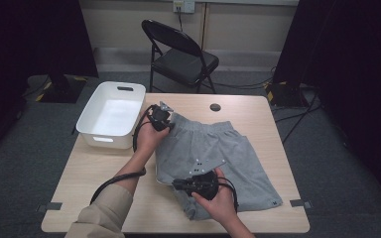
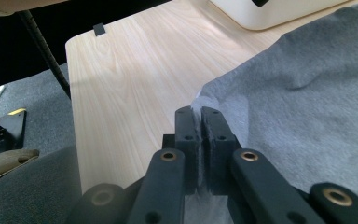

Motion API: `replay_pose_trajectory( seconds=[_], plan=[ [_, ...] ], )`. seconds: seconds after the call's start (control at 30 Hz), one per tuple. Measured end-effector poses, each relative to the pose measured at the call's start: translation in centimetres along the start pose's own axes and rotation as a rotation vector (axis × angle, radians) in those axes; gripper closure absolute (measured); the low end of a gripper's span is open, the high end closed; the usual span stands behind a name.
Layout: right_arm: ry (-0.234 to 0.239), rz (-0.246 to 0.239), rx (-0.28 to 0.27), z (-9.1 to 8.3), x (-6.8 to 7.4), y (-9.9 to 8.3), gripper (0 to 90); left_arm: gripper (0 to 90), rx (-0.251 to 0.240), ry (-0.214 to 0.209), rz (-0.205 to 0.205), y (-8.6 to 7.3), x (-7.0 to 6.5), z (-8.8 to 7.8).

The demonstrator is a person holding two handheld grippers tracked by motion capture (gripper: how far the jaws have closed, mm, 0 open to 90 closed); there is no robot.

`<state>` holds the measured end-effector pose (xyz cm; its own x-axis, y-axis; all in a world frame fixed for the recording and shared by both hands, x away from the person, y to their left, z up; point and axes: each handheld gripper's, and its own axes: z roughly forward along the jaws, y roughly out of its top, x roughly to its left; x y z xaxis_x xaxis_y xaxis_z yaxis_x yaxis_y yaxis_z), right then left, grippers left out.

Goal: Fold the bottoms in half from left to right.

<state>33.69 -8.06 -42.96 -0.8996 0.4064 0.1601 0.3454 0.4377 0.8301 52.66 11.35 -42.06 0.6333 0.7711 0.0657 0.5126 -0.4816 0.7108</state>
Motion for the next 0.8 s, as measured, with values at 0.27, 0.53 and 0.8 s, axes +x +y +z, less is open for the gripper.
replay_pose_trajectory(
  seconds=[0.27, 0.53, 0.8],
  plan=[
    [0.005, -0.008, -0.008, -0.2, 0.4, 1.0, 86.1, 79.4, -0.003, 0.013, -0.004, 0.2, 0.8, -1.4],
    [0.020, -0.025, -0.011, 0.2, 1.1, 2.1, 86.1, 79.6, 0.001, 0.033, -0.008, -0.3, 1.8, -2.7],
    [0.049, -0.035, -0.015, 1.3, 2.0, 3.1, 86.1, 79.6, 0.000, 0.050, -0.022, -1.0, 3.0, -4.0]
  ],
)
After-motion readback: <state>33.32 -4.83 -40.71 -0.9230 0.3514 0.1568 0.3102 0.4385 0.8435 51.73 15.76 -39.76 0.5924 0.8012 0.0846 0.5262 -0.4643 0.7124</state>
